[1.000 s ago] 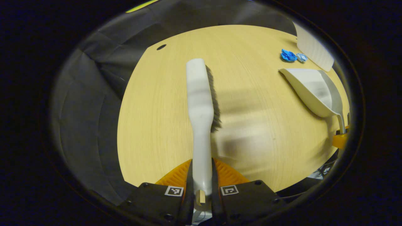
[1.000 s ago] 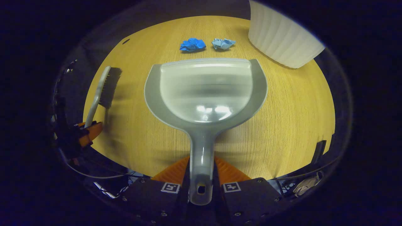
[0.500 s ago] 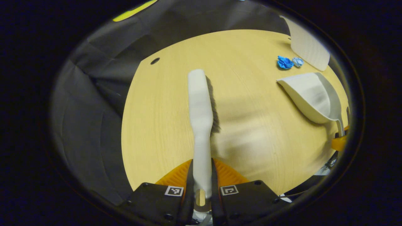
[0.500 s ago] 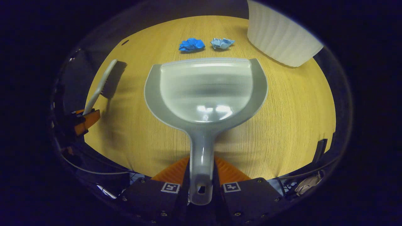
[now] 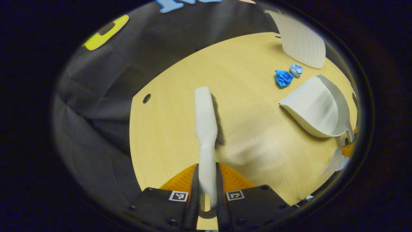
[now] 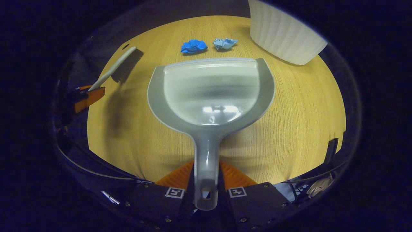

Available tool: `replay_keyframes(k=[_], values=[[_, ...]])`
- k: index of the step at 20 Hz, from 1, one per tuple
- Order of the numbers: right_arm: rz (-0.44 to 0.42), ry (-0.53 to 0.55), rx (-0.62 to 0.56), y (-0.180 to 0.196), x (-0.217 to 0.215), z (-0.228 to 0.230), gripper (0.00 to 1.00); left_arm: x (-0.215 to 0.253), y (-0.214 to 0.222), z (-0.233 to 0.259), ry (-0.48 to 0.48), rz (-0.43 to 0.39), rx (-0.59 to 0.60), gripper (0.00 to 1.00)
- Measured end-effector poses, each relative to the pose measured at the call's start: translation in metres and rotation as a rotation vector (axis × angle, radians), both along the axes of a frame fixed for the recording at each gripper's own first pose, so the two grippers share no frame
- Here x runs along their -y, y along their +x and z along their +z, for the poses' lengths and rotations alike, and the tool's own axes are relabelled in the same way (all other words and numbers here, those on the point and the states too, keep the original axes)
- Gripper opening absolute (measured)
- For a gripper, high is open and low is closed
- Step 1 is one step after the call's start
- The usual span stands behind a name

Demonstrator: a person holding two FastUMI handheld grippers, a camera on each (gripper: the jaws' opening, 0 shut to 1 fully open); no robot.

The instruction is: Pick up the small broom and dustpan from the desktop, sweep the trash into the dustpan with the broom, and then empty the trash into the garbage bin.

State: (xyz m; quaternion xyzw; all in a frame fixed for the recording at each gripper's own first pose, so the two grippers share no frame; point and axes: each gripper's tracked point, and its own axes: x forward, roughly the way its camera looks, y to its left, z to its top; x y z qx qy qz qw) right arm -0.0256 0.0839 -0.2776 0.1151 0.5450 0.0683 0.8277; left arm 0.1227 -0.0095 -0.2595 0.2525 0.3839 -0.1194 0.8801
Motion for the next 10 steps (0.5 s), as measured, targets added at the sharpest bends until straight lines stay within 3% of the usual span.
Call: replay_keyframes(k=[4,10], values=[[-0.006,0.005,-0.001,0.0,0.0,0.0,0.35,0.032,0.033,0.013,0.032,-0.139,0.041,0.31],[-0.014,0.017,-0.008,0.0,-0.001,0.0,0.35,0.107,0.074,0.025,0.082,-0.467,0.101,0.31]])
